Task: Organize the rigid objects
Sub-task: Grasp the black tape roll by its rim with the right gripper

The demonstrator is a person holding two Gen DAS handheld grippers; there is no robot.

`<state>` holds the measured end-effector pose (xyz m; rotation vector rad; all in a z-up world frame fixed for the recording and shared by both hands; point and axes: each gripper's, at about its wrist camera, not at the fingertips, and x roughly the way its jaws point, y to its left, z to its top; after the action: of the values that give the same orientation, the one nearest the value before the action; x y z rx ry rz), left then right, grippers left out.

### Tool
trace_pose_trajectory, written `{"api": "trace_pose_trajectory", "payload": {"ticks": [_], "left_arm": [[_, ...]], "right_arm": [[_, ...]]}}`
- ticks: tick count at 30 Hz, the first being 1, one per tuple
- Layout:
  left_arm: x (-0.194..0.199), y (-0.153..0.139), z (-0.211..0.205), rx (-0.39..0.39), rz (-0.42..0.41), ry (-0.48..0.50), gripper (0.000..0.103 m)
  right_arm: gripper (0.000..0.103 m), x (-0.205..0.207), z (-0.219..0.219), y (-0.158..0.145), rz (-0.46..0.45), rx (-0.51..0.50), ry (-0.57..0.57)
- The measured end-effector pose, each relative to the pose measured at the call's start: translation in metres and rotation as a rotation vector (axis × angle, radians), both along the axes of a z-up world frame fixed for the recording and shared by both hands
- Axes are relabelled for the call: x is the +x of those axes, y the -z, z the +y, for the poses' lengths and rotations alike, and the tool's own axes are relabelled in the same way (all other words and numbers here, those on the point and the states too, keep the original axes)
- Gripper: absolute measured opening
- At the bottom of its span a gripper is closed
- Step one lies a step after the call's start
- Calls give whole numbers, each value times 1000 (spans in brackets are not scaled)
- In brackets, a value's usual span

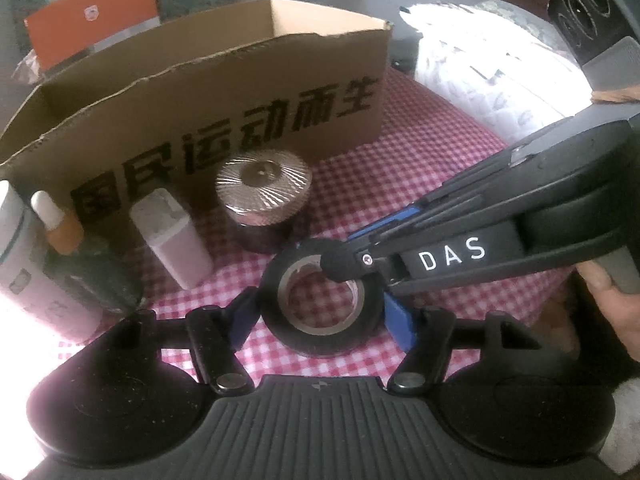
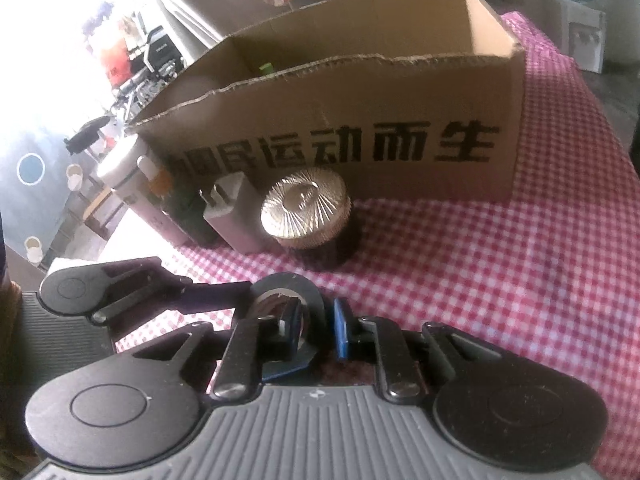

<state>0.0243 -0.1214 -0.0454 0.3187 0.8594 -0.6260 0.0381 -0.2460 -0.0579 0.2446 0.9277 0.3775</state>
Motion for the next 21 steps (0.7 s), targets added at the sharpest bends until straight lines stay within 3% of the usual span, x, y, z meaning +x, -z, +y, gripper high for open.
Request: {"api": "trace_pose_trajectory", "payload": {"ticks": [10, 21], "left_arm": [[-1, -4, 14, -14, 50, 1, 73], [-5, -1, 14, 13, 39, -5, 71]], "right_arm": [[20, 8, -18, 1, 31, 95, 26], [21, 1, -11, 5, 48, 65, -2]]}}
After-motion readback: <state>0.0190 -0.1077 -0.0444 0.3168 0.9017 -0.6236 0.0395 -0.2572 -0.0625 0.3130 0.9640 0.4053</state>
